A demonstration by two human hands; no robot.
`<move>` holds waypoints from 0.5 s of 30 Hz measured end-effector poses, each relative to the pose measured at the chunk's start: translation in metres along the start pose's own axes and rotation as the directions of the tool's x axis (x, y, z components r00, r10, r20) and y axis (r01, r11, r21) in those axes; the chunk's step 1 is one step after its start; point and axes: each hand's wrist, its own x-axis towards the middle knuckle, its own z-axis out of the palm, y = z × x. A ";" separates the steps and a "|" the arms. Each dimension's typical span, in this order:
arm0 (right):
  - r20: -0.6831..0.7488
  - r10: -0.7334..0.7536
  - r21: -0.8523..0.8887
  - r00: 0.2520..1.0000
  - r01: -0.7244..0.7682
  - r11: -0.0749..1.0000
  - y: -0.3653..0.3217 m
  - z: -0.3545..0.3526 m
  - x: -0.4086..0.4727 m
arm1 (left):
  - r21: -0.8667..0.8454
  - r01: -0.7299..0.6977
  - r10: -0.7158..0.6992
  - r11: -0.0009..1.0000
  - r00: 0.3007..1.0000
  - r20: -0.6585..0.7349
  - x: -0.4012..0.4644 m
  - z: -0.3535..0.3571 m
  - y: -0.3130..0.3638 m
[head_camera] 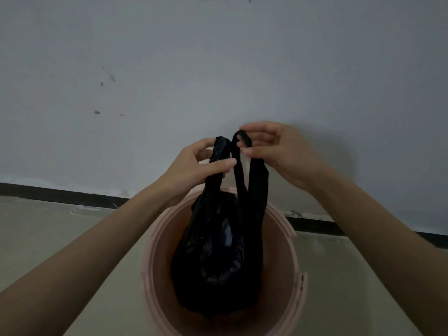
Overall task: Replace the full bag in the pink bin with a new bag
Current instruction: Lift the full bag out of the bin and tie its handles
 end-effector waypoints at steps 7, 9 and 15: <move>0.303 -0.365 -0.605 0.881 0.473 0.641 -0.034 0.023 -0.012 | 0.136 -0.123 0.110 0.983 0.989 0.096 -0.008 0.019 0.007; 0.266 -0.400 -0.570 0.877 0.478 0.669 -0.035 0.025 -0.013 | 0.155 -0.122 0.102 0.980 0.986 0.130 -0.012 0.019 0.005; -0.028 0.003 -0.198 1.000 -0.008 0.980 0.010 0.013 -0.029 | 0.033 -0.092 0.085 0.995 0.982 0.170 -0.020 0.001 -0.001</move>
